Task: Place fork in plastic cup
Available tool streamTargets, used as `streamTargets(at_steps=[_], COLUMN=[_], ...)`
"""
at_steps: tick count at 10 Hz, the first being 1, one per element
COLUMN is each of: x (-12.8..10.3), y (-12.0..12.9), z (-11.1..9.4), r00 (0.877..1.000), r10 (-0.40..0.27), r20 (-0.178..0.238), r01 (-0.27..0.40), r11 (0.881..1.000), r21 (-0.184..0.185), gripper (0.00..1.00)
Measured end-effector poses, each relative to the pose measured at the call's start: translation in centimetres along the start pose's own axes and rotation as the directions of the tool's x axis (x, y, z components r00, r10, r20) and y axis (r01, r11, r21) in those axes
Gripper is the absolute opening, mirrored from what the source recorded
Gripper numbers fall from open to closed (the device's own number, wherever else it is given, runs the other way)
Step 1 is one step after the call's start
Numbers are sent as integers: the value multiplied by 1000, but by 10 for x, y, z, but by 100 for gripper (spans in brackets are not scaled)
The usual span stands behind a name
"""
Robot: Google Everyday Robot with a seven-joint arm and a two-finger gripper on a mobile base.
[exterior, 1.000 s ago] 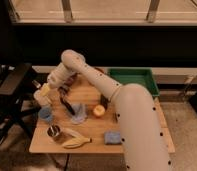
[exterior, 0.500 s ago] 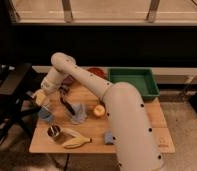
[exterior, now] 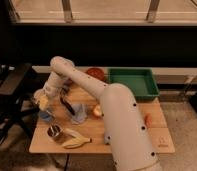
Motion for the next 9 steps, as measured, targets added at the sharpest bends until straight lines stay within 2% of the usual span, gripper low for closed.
streamTargets(at_steps=[4,7,9], x=[9,10,9], y=[-9,-13,-14], z=[10,12,11], r00=[999,997,997], r10=[42,71,78], r20=[-13,4,11], r01=[-42,-71,-78], r11=[999,998,997], r21=[-9,-3,2], gripper=[2,28,50])
